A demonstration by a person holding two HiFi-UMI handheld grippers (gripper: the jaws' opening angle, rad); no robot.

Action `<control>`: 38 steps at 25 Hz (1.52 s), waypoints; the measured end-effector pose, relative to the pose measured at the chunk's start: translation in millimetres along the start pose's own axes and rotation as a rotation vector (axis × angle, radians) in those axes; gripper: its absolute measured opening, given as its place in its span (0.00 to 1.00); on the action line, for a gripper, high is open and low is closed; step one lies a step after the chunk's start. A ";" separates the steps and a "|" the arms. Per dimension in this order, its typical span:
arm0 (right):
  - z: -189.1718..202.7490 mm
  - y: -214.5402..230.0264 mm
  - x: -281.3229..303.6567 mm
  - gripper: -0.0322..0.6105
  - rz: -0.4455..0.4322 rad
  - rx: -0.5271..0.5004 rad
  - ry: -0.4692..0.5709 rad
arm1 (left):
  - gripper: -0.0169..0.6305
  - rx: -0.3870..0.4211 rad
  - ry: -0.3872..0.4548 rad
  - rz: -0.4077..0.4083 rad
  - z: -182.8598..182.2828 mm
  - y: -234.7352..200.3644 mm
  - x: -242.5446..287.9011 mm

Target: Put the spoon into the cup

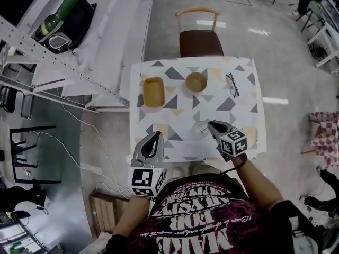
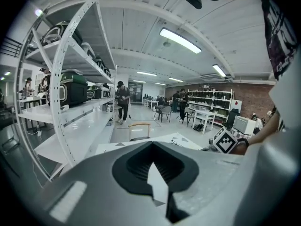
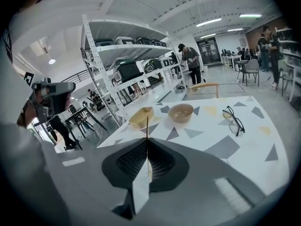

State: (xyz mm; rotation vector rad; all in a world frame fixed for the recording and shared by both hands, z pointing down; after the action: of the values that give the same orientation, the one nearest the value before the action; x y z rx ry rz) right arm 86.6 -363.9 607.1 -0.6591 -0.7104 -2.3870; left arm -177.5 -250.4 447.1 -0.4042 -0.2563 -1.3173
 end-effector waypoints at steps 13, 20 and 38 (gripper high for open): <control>23.2 7.5 12.1 0.14 0.109 0.004 -0.063 | 0.03 0.013 -0.003 -0.001 6.7 4.5 -25.4; 33.9 1.5 -3.4 0.36 0.166 0.038 -0.041 | 0.03 0.016 0.012 -0.001 14.5 3.9 -53.9; 24.7 -105.7 -124.1 0.10 0.189 -0.126 0.299 | 0.03 0.042 0.070 0.085 32.6 16.4 -112.5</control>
State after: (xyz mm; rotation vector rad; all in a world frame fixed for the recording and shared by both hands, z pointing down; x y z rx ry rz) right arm 117.2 -229.0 517.5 -0.3866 -0.3576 -2.2989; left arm -186.8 -134.0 428.6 -0.3291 -0.2056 -1.2382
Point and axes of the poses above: the fingertips, and each gripper's own axes: x forward along the fingers, y to its right, z out of its underside, the point moved 9 cm from there along -x, backward along the fingers, and after that the axes turned 3 degrees about -x, right-handed, at the moved point
